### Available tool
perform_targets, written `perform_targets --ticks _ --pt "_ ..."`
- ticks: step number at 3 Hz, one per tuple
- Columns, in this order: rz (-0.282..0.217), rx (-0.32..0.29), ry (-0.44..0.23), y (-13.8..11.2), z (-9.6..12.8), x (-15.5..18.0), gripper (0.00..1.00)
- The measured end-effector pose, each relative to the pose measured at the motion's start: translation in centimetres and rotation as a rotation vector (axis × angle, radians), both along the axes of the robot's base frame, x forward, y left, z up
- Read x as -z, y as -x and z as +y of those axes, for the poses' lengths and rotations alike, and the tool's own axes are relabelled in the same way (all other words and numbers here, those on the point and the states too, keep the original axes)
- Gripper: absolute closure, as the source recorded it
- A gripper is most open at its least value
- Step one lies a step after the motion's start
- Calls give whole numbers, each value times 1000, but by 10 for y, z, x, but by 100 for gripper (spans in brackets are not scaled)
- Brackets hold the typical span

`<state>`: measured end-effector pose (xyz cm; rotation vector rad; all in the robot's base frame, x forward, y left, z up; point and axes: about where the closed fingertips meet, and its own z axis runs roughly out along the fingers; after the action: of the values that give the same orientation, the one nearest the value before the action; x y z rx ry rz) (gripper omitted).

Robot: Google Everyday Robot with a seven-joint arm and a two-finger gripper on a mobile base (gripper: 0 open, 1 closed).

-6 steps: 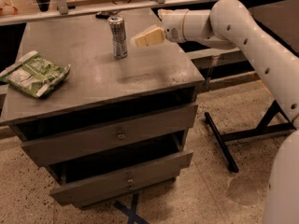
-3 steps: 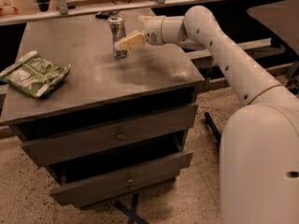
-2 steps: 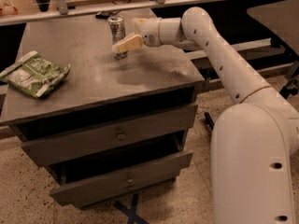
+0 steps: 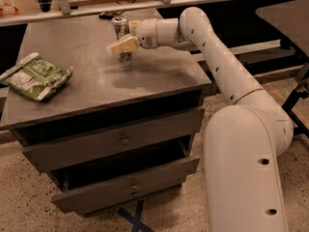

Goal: Knock redbull can over

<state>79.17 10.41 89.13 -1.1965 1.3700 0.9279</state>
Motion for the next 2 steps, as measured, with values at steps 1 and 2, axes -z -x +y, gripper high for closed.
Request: perform_targets --ticks 1,2 --pt "-14 -25 -7 1 3 -8 40" --pt "-22 -7 33 5 -16 -21 63"
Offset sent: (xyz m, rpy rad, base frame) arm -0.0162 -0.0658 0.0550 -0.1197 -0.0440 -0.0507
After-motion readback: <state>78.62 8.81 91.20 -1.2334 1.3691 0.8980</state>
